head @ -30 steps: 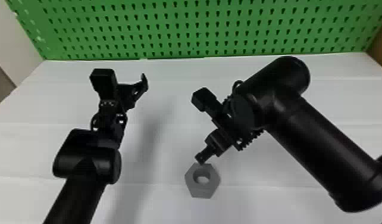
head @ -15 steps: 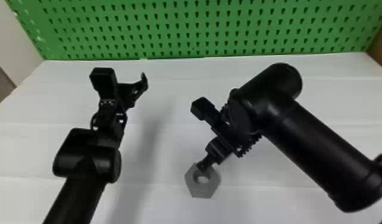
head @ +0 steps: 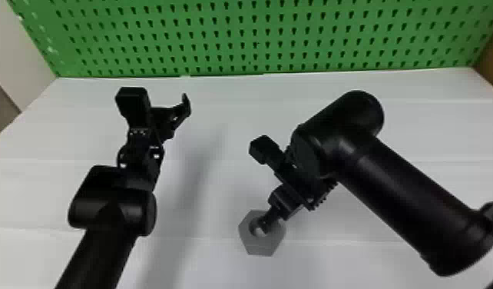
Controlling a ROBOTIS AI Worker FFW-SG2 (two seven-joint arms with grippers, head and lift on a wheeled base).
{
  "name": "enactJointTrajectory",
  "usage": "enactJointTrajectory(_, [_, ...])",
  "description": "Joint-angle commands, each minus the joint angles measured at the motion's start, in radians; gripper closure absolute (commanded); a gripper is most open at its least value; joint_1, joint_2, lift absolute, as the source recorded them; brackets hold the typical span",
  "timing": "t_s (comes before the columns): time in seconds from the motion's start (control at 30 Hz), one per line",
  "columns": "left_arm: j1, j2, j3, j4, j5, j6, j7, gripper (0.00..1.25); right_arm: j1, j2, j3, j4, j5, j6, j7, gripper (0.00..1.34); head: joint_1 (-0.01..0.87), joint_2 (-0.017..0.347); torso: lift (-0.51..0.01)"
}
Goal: Pick up the hex nut
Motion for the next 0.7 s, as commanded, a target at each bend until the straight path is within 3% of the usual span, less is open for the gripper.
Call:
enactJointTrajectory(0.0, [0.000, 0.000, 0.001, 0.000, 0.003, -0.001, 0.000, 0.09, 0.003, 0.004, -0.004, 0.013, 0.000, 0.006, 0.000, 0.11, 0.785, 0.149, -0.085])
enactJointTrajectory(0.13, [0.000, 0.000, 0.001, 0.000, 0.003, -0.001, 0.000, 0.09, 0.004, 0.005, -0.010, 0.018, 0.006, 0.006, 0.000, 0.12, 0.785, 0.149, -0.085])
enactJointTrajectory(0.2, [0.000, 0.000, 0.001, 0.000, 0.003, -0.003, -0.001, 0.09, 0.006, 0.005, -0.015, 0.018, 0.012, 0.006, 0.000, 0.20, 0.785, 0.149, -0.085])
enactJointTrajectory(0.27, [0.000, 0.000, 0.002, 0.000, 0.003, -0.005, 0.000, 0.09, 0.007, 0.007, -0.021, 0.018, 0.014, 0.006, 0.000, 0.42, 0.785, 0.149, -0.085])
enactJointTrajectory(0.33, [0.002, 0.000, 0.002, 0.000, 0.003, -0.006, 0.000, 0.09, 0.015, 0.008, -0.035, 0.018, 0.018, 0.006, 0.000, 0.89, 0.785, 0.149, -0.085])
enactJointTrajectory(0.4, [0.002, 0.000, 0.004, 0.000, 0.003, -0.008, 0.000, 0.09, 0.018, 0.010, -0.044, 0.016, 0.026, 0.006, 0.000, 1.05, 0.785, 0.149, -0.085])
enactJointTrajectory(0.67, [0.003, 0.000, 0.005, 0.000, 0.003, -0.009, 0.000, 0.09, 0.020, 0.012, -0.041, 0.018, 0.038, 0.006, 0.000, 1.06, 0.785, 0.149, -0.085])
